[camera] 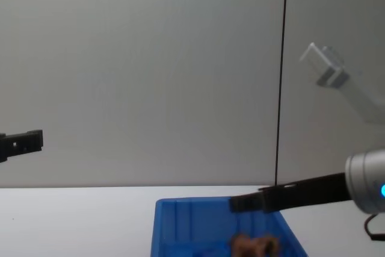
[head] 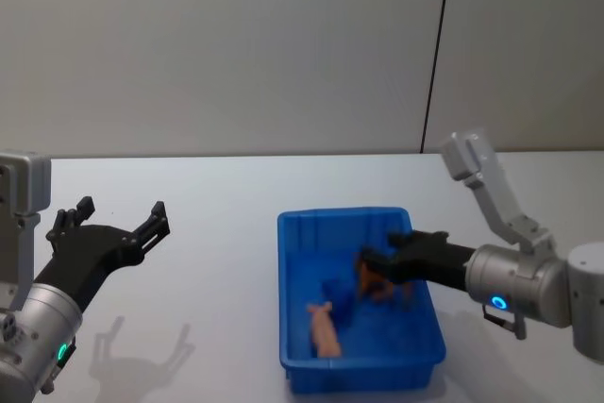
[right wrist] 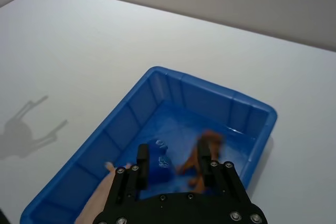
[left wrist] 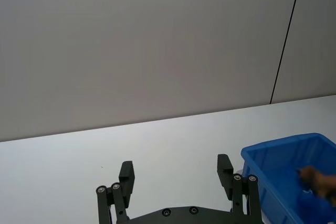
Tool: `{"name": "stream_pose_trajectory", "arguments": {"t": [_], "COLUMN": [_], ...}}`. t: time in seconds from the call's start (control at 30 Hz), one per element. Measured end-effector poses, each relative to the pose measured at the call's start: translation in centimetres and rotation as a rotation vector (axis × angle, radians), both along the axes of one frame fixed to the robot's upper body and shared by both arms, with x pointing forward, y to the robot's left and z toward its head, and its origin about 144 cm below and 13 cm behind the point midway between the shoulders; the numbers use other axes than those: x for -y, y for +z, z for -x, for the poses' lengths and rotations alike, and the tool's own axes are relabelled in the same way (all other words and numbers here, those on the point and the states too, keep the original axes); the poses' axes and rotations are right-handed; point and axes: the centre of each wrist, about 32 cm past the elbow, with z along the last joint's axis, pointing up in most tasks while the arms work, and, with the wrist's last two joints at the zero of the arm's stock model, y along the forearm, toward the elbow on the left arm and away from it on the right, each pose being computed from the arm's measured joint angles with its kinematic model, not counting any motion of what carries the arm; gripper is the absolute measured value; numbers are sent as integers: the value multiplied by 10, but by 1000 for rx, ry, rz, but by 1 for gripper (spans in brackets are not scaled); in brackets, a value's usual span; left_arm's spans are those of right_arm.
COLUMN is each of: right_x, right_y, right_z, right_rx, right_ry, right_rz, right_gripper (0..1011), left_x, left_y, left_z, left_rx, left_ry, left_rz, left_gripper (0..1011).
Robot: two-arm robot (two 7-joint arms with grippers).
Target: Pick up the two dolls from the table and place them into the box.
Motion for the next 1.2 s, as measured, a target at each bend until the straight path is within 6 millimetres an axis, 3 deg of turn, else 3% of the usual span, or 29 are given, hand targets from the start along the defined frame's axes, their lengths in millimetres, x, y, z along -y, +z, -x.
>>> {"name": "stream_pose_trajectory", "arguments": {"t": [0.57,1.2], "right_x": [-6,22], "right_y": [1,19], "right_z": [-10,-1], "right_rx": [-52,151], "right_ry": [60,-29], "right_rz": [-17,-161], "right_gripper": [999,1001], "left_x": [0,0], "left_y": [0,0], "left_z": [0,0], "left_rx": [0,0], "left_ry": [0,0], "left_rz": [0,0], "left_gripper": [1001,1001]}}
